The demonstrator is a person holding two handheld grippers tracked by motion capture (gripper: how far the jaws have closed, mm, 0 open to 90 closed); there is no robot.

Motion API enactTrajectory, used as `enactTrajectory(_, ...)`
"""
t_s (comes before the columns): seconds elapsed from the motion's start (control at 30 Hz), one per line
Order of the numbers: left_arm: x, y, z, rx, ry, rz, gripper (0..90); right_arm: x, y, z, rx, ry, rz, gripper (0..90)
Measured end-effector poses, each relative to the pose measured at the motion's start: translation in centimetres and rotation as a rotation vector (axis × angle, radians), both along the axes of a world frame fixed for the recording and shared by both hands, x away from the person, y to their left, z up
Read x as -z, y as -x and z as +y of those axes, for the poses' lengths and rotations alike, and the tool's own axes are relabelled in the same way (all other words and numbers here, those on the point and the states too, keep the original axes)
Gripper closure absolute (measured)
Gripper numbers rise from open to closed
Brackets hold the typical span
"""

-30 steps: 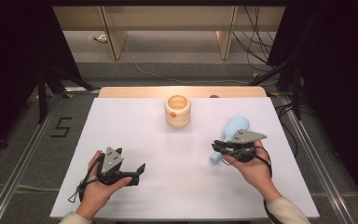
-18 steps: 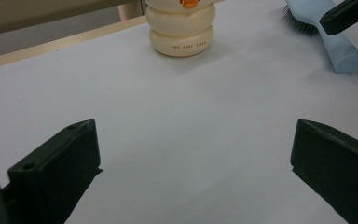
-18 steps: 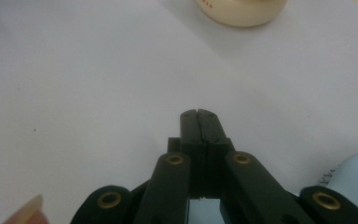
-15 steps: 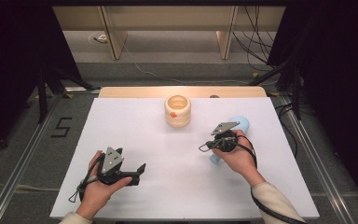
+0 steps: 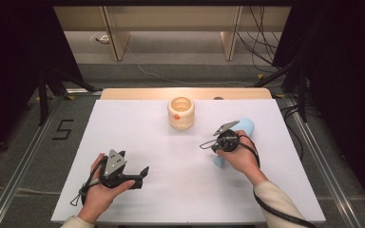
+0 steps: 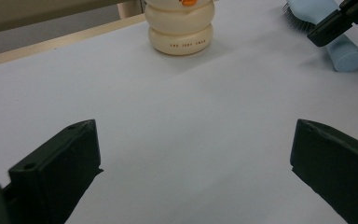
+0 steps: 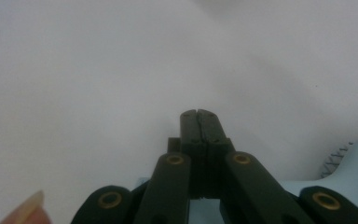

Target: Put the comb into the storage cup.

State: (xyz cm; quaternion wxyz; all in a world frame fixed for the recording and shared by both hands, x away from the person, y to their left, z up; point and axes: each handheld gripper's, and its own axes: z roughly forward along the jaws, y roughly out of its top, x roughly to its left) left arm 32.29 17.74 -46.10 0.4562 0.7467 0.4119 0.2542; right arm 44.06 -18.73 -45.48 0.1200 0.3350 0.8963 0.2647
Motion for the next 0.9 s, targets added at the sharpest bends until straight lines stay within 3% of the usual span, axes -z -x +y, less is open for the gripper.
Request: enactTrajectory(0.9, -0.09, 0.07, -0.04, -0.004, 0.006, -0.010, 2.0, 0.72, 0.21, -0.07, 0.022, 0.077, 0.067, 90.0)
